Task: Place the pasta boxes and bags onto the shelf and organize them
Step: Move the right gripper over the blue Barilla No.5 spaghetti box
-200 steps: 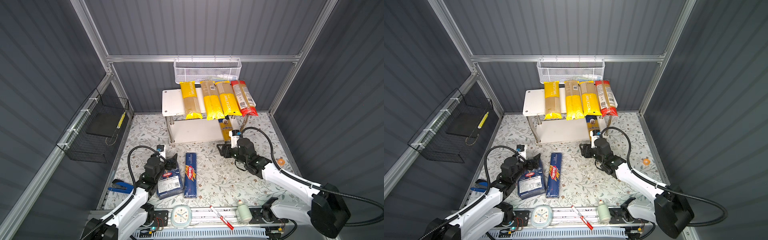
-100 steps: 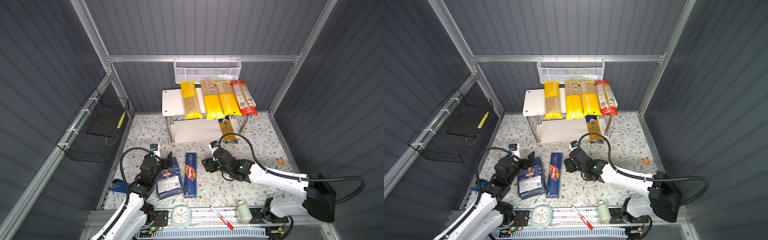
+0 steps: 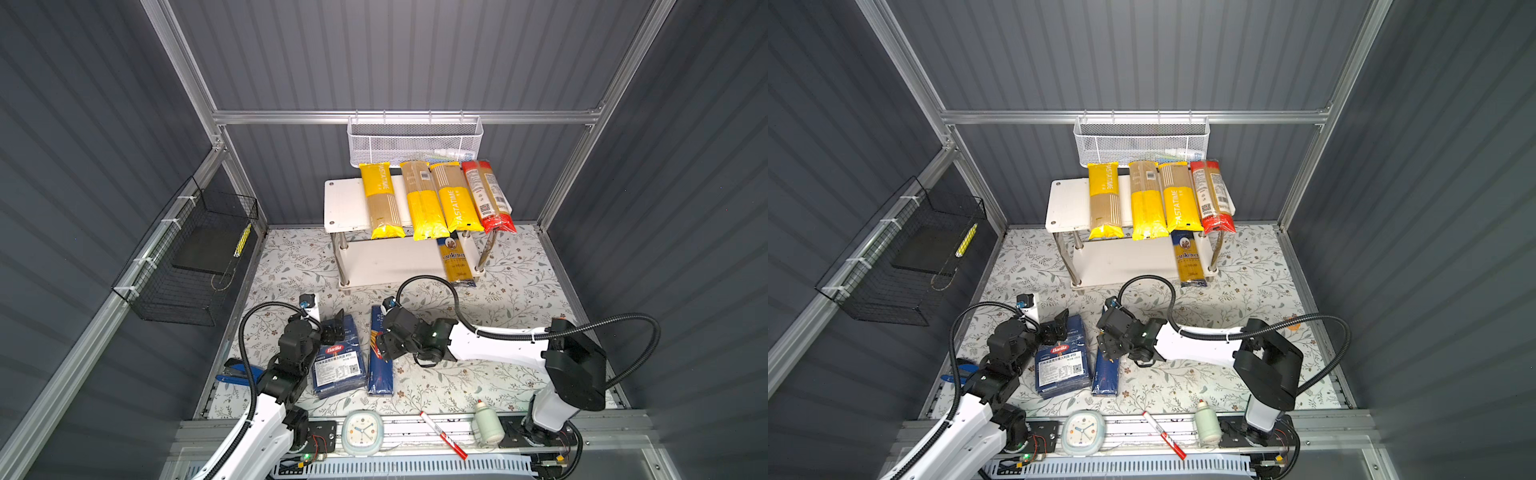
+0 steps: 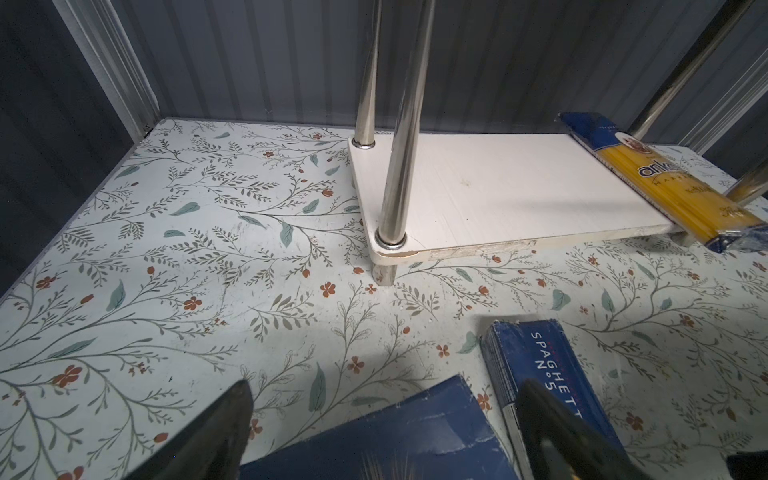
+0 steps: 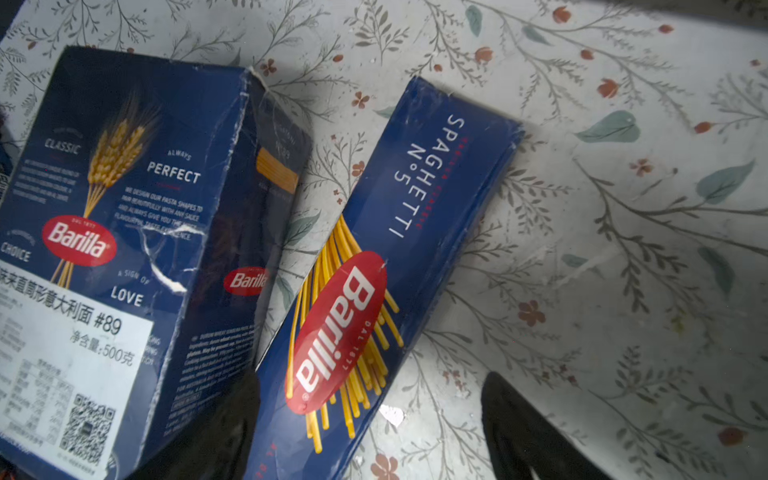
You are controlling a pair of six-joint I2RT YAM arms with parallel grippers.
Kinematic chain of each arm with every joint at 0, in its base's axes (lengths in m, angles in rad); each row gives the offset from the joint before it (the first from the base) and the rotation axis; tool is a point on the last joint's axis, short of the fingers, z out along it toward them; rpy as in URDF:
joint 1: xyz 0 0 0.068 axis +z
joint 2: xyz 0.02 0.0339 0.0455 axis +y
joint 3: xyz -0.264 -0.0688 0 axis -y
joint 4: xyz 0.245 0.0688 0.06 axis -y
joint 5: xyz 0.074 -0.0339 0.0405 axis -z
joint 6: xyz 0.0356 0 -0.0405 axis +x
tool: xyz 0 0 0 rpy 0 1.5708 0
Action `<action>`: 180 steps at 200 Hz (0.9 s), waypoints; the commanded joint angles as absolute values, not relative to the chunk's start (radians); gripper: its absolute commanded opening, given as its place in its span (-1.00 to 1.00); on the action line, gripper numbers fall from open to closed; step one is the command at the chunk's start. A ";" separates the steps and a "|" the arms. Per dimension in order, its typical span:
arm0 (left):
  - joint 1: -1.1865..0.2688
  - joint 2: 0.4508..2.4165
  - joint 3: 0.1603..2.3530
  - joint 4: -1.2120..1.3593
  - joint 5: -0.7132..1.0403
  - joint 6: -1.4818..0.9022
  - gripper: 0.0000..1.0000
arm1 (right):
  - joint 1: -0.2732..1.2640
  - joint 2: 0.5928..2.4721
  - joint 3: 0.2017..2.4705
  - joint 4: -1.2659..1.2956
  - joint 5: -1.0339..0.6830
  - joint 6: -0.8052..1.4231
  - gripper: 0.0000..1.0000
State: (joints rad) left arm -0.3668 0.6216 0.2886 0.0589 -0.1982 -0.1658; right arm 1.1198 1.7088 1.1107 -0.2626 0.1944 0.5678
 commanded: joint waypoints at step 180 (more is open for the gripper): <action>-0.366 0.647 0.293 0.054 -0.166 -0.161 0.99 | 1.066 1.765 1.023 -0.379 0.270 0.571 0.74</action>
